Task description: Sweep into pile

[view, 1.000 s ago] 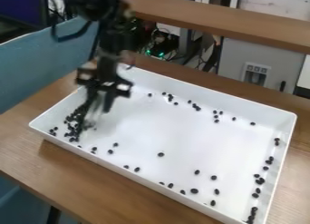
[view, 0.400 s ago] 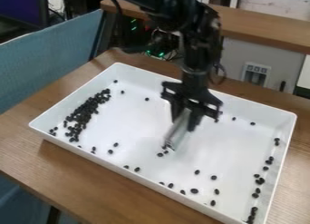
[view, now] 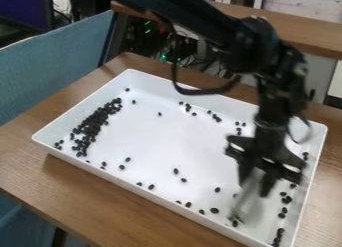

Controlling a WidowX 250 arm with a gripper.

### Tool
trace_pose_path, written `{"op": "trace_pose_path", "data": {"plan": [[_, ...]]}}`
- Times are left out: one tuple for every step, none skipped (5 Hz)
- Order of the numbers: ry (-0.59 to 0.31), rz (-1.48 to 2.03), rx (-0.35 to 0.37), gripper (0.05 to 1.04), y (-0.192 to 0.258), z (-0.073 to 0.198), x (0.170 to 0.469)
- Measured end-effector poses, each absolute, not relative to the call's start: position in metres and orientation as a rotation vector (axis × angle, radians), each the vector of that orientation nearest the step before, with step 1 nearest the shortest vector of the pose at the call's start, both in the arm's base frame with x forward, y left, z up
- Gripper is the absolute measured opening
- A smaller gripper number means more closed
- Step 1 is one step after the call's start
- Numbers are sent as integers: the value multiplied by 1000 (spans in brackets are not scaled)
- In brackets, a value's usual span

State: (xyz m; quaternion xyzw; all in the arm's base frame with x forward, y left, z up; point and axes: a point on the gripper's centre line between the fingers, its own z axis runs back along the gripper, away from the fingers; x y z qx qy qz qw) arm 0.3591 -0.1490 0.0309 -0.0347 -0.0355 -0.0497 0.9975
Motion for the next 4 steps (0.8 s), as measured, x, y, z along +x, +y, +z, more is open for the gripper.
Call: {"op": "trace_pose_path", "data": {"plan": [[-80,-100,-124,391,-177,32,352],[-70,-96,-127,391,-184,34,350],[-61,-76,-126,391,-182,30,347],[-55,-20,-136,391,-169,20,347]]}}
